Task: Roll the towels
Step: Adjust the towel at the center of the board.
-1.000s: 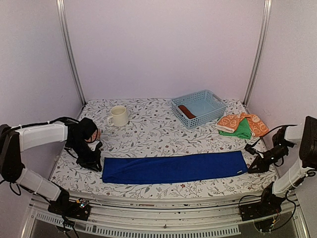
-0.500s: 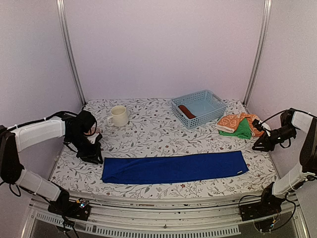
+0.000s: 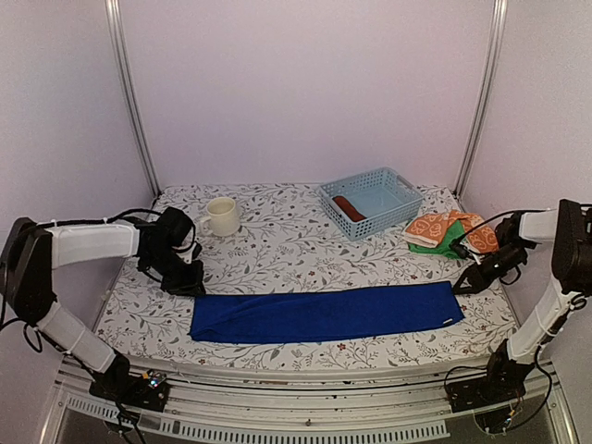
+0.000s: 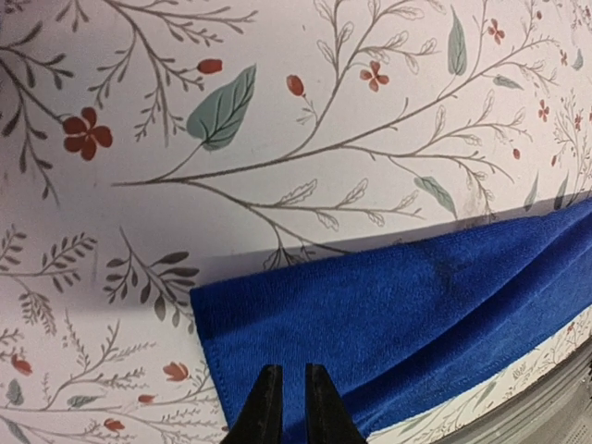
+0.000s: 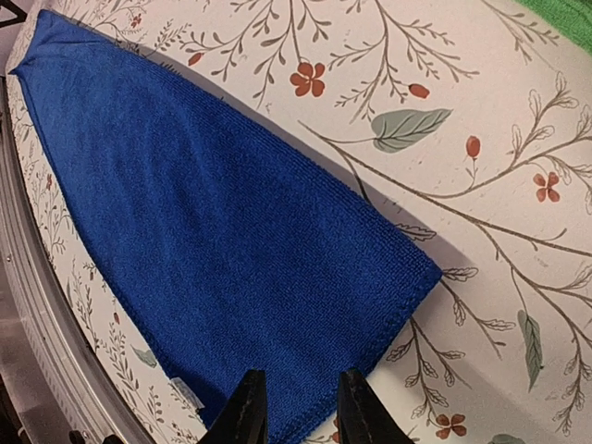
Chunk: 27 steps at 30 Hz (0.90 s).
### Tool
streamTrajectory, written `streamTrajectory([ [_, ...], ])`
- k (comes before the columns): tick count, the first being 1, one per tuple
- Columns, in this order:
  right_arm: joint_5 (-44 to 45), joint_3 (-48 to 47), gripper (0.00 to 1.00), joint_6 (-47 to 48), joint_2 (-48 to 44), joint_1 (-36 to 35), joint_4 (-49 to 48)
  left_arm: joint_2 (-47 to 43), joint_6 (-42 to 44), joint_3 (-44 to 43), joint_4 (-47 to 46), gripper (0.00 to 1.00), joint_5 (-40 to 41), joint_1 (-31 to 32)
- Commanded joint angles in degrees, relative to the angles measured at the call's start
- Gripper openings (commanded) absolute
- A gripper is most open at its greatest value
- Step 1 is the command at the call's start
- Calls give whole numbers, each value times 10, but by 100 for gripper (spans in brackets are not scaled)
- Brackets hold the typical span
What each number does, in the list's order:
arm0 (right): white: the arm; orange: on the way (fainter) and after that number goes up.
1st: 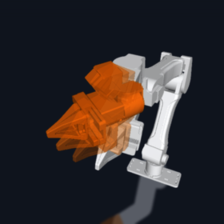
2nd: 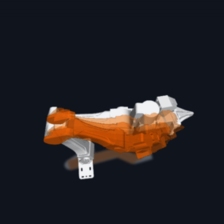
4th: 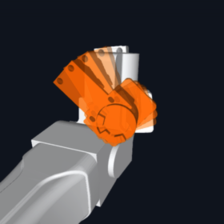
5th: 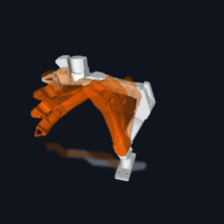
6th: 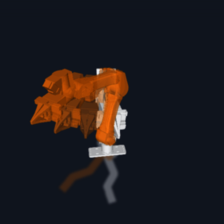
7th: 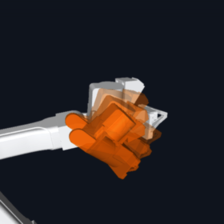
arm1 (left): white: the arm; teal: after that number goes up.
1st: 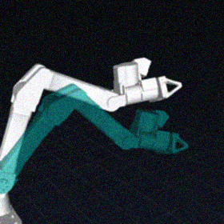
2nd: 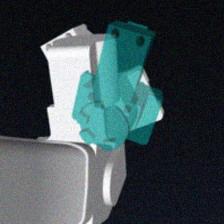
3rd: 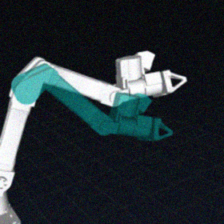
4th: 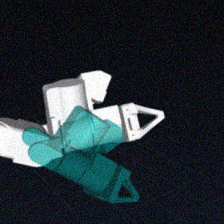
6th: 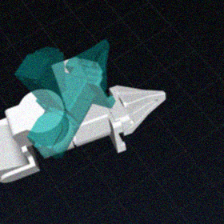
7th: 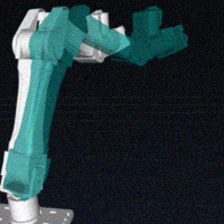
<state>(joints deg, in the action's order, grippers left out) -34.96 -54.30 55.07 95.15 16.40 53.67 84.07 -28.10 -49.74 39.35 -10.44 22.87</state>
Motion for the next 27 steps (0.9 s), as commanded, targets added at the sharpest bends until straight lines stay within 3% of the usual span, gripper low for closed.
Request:
streamTrajectory([
  [1, 14, 13, 29, -22, 23, -11, -14, 48, -9, 16, -87, 9, -2, 0],
  [9, 85, 35, 28, -33, 80, -11, -58, 141, 2, -11, -97, 4, 72, -12],
  [13, 123, 31, 28, -61, 98, -11, -90, 139, -4, -23, -125, 1, 124, -16],
  [17, 129, 16, 27, -88, 100, -11, -94, 128, -2, -29, -146, 1, 124, -16],
  [22, 56, 12, 30, -53, 3, -17, -21, 63, -13, -32, -121, 8, 94, 1],
  [27, 42, 41, 32, -8, -80, -28, 28, -21, -53, 1, -70, 12, 42, 12],
])
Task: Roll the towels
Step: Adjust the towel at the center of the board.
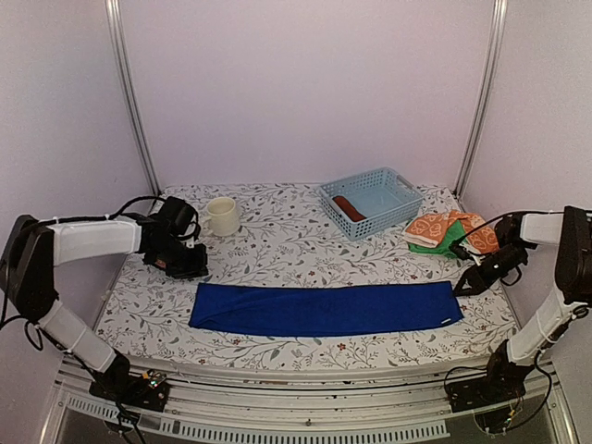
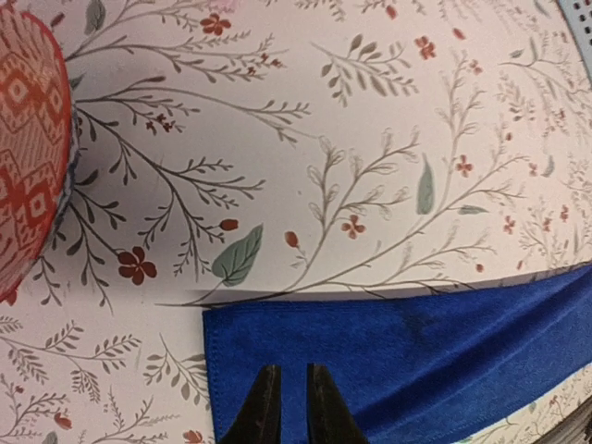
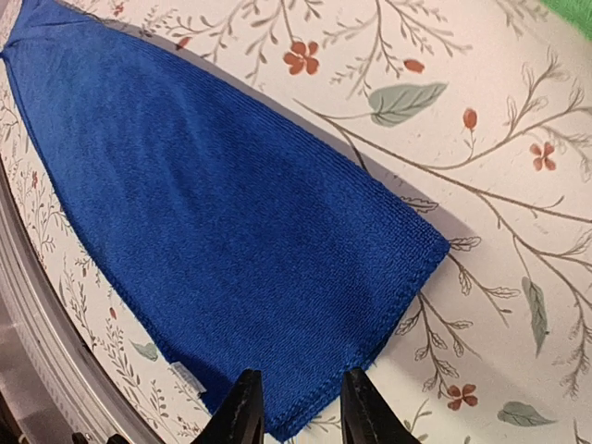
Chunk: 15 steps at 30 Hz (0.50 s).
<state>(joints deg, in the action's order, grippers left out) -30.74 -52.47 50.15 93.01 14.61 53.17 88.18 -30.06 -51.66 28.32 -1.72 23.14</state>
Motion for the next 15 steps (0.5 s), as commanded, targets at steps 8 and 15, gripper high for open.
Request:
streamTrajectory([
  [8, 67, 105, 35, 124, -114, -32, 28, -103, -48, 61, 93, 20, -59, 24],
  [15, 113, 117, 43, 168, -183, -68, 35, -24, -28, 46, 67, 19, -50, 24],
])
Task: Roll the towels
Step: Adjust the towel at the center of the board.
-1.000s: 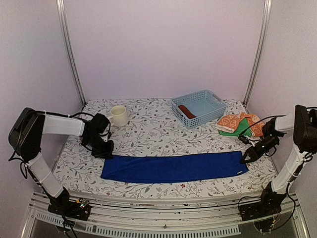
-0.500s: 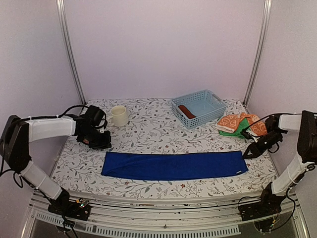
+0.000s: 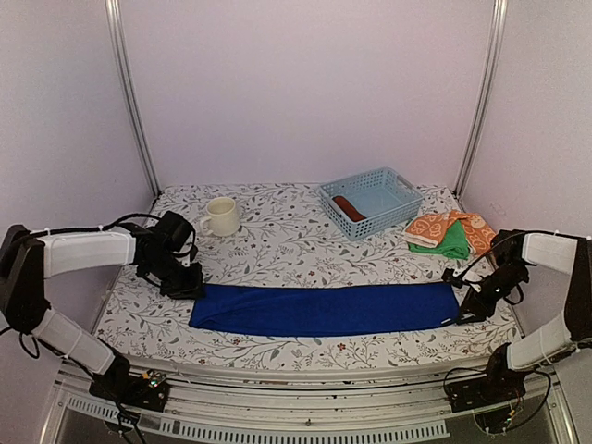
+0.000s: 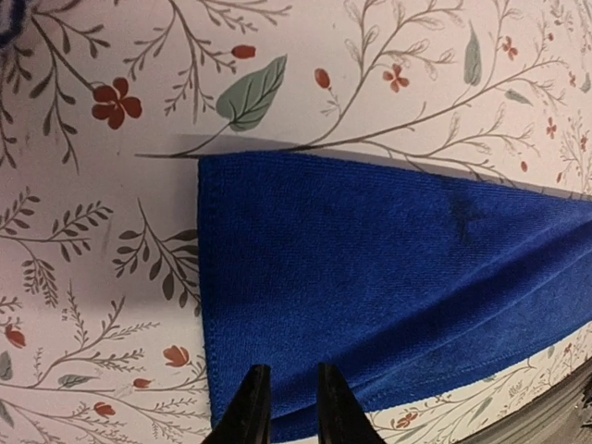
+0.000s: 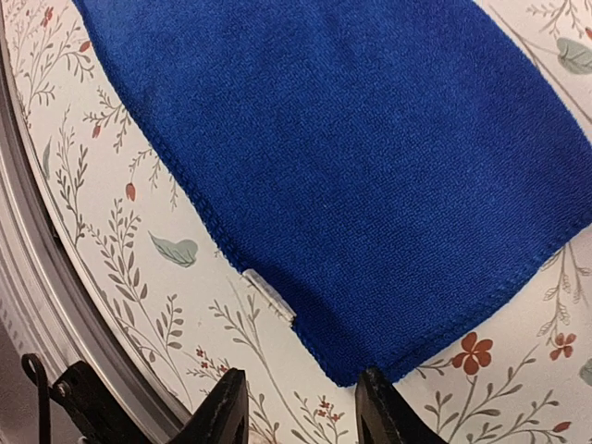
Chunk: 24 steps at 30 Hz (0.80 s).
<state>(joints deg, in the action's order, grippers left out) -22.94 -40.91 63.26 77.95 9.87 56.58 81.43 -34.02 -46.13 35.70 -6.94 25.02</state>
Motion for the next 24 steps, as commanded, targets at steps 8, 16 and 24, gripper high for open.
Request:
streamTrajectory([
  [8, 49, 10, 43, 27, -15, -72, -18, 93, 25, -12, -23, 16, 5, 5],
  [16, 100, 25, 12, 36, -10, -94, -40, 111, 36, -16, -15, 16, 25, -4],
  [24, 143, 34, 3, 79, -61, -95, -23, 109, 44, -13, -15, 16, 36, -12],
])
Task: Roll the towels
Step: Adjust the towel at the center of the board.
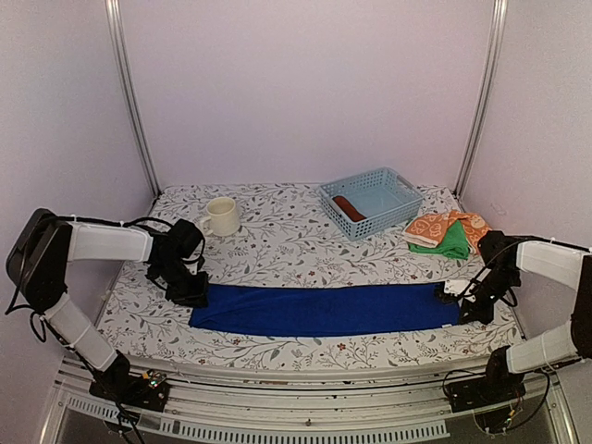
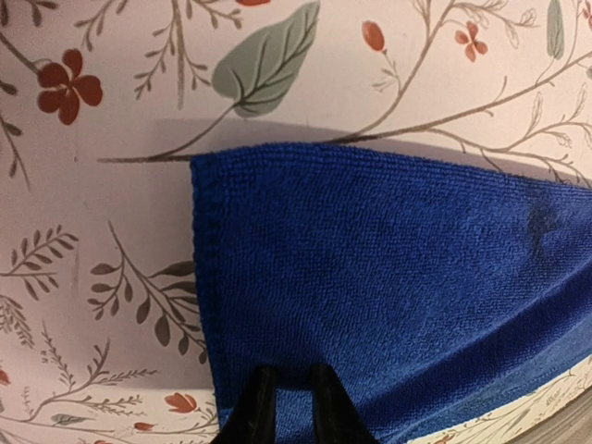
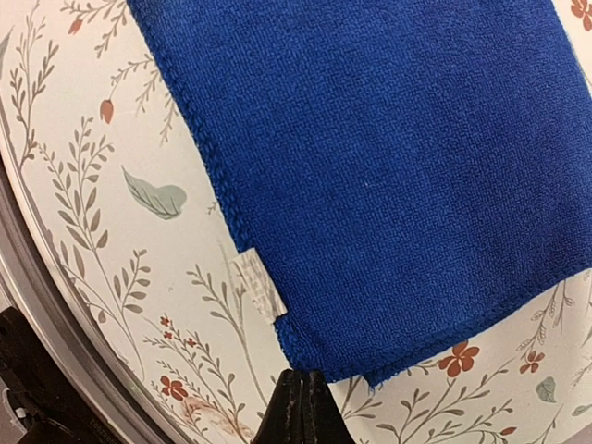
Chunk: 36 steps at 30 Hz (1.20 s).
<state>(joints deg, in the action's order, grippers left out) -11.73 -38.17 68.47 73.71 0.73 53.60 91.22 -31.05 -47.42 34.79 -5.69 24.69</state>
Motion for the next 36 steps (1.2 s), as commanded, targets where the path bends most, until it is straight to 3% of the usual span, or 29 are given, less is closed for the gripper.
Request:
streamTrajectory([
  [1, 34, 9, 3, 29, -21, -3, 7, 12, 16, 1, -6, 15, 26, -11],
  [12, 56, 16, 3, 53, -45, 3, 24, 20, 27, -2, -6, 15, 28, -18],
  [13, 50, 9, 7, 51, -50, 3, 24, 20, 28, -4, -7, 15, 26, -18],
  [15, 38, 0, 31, 51, -70, 3, 22, 21, 28, -5, -8, 15, 23, -18],
  [16, 31, -2, 38, 59, -82, 2, 20, 21, 28, -5, -9, 15, 22, -18],
  [19, 16, 4, 46, 79, -96, -5, 17, 23, 29, -7, -9, 15, 21, -18],
  [30, 20, 21, 44, 62, -35, -63, -33, 28, 30, -12, -8, 14, 20, -18],
  [36, 55, 36, 33, 59, -18, -84, -52, 33, 33, -14, -7, 14, 23, -19],
])
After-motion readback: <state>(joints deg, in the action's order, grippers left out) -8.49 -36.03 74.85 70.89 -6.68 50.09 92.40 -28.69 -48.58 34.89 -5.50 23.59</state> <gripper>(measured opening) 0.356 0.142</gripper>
